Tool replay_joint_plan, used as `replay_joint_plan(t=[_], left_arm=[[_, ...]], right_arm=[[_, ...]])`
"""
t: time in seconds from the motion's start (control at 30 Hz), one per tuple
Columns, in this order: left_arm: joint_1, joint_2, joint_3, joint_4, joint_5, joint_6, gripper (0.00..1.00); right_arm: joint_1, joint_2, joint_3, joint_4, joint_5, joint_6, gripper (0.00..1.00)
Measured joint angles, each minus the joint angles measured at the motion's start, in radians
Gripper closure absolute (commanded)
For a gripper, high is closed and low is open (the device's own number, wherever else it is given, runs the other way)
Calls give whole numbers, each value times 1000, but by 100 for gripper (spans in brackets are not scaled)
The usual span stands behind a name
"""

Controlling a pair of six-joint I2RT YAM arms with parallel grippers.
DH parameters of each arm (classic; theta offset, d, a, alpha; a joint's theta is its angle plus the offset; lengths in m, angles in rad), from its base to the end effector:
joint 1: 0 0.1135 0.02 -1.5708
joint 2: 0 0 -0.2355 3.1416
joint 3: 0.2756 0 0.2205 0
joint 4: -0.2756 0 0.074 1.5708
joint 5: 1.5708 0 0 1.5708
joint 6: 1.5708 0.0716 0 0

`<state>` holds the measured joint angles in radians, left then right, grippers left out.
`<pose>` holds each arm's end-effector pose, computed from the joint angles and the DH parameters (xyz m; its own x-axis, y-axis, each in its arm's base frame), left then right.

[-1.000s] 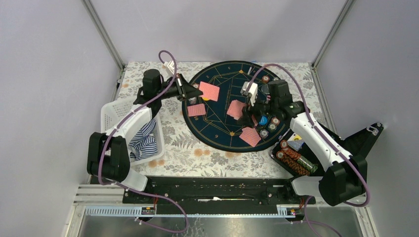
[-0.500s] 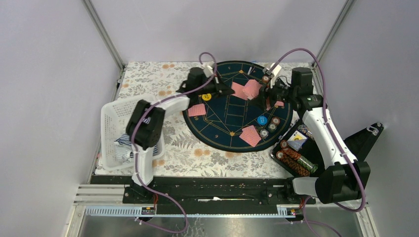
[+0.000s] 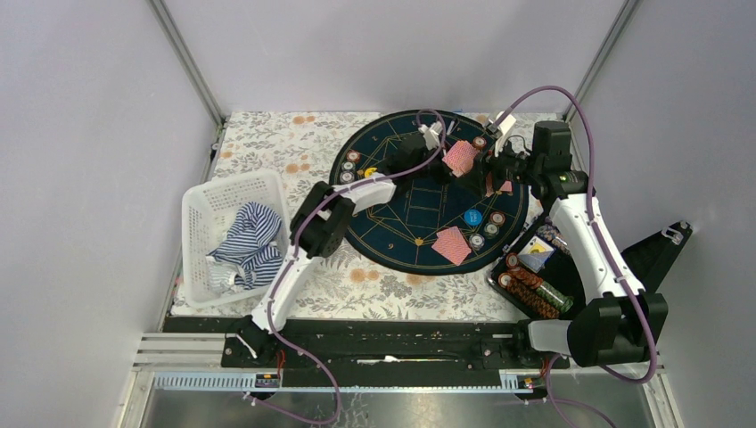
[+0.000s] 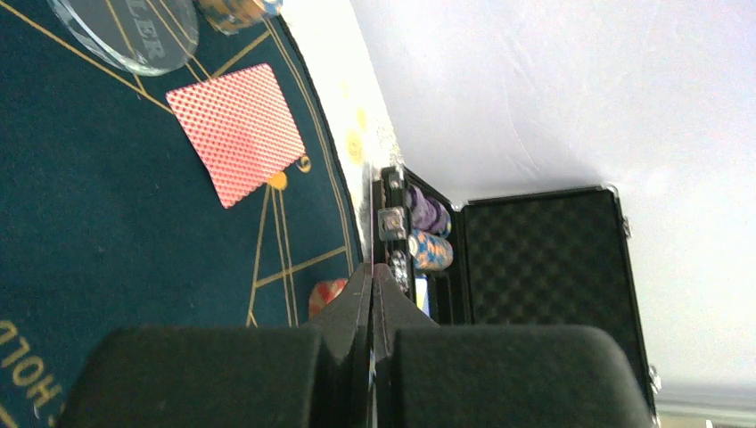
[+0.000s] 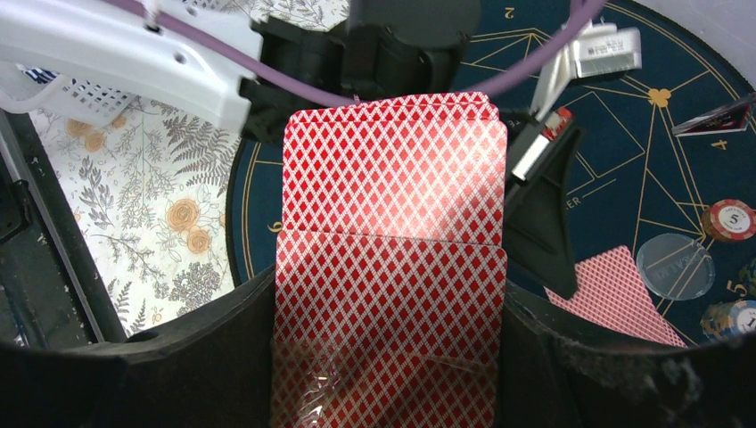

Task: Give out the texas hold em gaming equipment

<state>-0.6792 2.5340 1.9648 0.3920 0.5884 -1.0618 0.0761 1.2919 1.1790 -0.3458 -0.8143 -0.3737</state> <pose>0.4076 -0.3801 0.1606 -0.8943 -0.2115 -0.3942 0.3420 0.2448 -0.9072 0.2784 0.0734 0.3211 -0.1546 -0.2631 -0.9523 -0.8151 0.5787 -0.0275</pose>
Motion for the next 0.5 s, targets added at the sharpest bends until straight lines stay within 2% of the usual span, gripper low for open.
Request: replay_joint_plan(t=[0.13,0.3,0.4,0.5], left_arm=[[-18,97,102,1,-36,-9,100],[-34,172,151,-2,-71,-11,97],[-45,219,211,-33,-100,2,88],[-59,254,277,-63,-129,23,71]], right_arm=[[-1,0,0,0,0,0,100],[-5,0,0,0,-7,-1,100],[-6,0,0,0,-11,-4,100],[-6,0,0,-1,-11,-5,100]])
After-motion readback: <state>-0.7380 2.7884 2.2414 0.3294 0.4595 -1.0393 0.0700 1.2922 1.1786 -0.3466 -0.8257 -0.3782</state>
